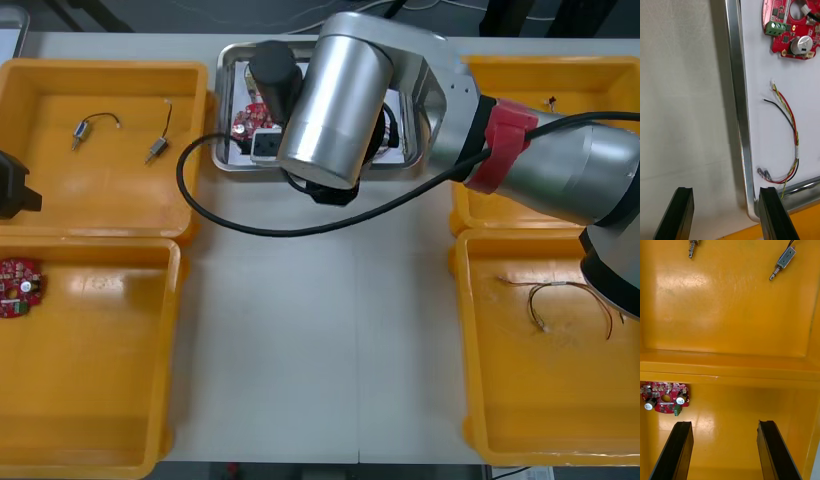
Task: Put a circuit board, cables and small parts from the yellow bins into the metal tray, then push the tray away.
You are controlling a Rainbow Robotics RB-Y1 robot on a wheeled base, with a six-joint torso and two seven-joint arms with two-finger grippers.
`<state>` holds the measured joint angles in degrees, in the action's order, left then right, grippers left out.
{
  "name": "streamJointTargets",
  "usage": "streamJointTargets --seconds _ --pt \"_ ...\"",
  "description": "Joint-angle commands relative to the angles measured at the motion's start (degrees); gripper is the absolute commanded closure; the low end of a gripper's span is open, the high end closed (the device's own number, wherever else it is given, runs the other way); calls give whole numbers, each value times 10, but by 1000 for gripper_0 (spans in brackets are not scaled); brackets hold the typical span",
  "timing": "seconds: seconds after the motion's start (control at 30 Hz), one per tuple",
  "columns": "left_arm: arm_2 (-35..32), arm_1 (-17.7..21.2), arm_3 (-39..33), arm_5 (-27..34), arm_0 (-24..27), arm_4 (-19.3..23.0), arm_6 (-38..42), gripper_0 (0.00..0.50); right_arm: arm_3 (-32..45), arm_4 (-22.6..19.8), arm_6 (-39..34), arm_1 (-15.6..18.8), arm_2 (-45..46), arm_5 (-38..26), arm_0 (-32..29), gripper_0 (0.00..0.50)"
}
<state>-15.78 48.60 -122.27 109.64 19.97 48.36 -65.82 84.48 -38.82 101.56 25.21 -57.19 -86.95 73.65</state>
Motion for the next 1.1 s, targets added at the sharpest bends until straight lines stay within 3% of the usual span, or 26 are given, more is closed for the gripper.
streamJointTargets --seconds 0.03,0.27,0.5,0.77,0.97,1.1 --pt "6 13 -14 4 -6 3 25 0 22 -37 -58 17 74 -38 -14 0" --pt "6 13 -14 4 -6 3 25 0 44 -74 -163 27 111 -101 -27 0" --pt "6 13 -14 4 -6 3 25 0 102 -107 -271 61 124 -154 -46 0" --pt "6 13 -14 4 -6 3 25 0 202 -148 -397 121 198 -199 -119 0" --pt "6 13 -14 4 -6 3 25 0 257 -190 -486 177 233 -205 -162 0" --pt "6 13 -14 4 -6 3 25 0 298 -195 -521 208 251 -205 -195 0"
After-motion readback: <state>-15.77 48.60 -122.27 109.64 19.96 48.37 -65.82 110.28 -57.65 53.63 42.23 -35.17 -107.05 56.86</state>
